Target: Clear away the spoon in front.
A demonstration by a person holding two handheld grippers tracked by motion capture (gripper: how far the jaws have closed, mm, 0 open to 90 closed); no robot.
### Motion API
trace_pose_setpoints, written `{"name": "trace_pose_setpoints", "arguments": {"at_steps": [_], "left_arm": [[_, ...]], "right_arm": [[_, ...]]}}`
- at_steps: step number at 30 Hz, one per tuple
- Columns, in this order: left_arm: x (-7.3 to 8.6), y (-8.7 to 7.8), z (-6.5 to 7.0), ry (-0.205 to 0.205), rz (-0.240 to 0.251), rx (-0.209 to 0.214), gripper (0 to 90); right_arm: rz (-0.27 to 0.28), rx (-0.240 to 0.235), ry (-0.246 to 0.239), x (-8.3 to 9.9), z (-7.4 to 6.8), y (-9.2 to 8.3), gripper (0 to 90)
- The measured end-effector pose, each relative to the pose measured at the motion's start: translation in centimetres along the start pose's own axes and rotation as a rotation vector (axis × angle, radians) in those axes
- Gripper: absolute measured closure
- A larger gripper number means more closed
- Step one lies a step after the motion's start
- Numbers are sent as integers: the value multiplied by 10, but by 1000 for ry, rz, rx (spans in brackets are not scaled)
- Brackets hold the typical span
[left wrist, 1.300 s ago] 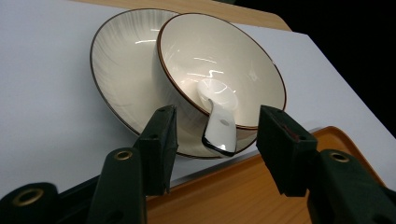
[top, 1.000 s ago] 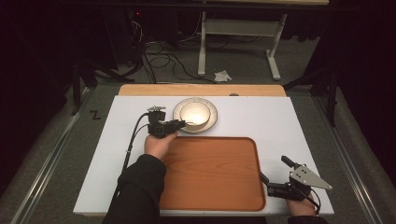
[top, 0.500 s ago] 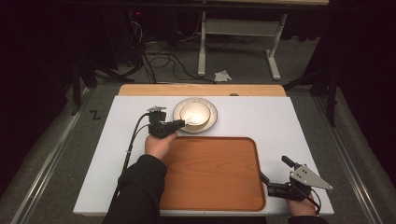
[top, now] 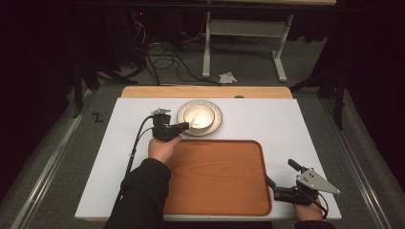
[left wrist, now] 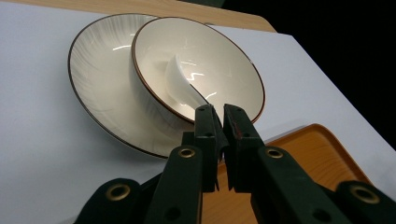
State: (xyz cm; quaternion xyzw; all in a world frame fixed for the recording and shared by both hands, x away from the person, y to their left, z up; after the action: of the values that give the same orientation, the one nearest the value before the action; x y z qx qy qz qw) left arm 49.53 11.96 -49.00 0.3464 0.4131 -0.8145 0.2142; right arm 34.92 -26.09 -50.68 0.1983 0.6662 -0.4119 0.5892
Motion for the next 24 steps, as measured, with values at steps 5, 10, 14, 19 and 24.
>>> {"name": "trace_pose_setpoints", "arguments": {"at_steps": [5, 10, 14, 19, 24], "left_arm": [[1, 1, 2, 17, -4, 2, 847], [1, 2, 3, 23, -3, 5, 852], [0, 2, 7, 68, 5, -26, 856], [-4, 0, 19, 152, 37, -51, 859], [-7, -3, 24, 180, 56, -65, 861]], "right_arm": [[0, -3, 1, 0, 0, 0, 8], [0, -4, 2, 0, 0, 0, 8], [1, -3, 3, 0, 0, 0, 8], [3, -1, 5, 0, 1, 0, 8], [2, 1, 4, 0, 1, -1, 7]]}}
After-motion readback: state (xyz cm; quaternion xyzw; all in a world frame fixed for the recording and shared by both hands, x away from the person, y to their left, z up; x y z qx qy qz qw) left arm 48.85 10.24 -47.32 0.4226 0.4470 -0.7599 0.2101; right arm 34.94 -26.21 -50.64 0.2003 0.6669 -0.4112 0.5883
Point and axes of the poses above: each handheld gripper's, and its own axes: y roughly forward along the jaws, x roughly out of its underside, z roughly to its right, the point moved 5 cm from there along y, roughly forward along the jaws, and after that the axes turned 4 degrees about -x, right-handed, at the moved point
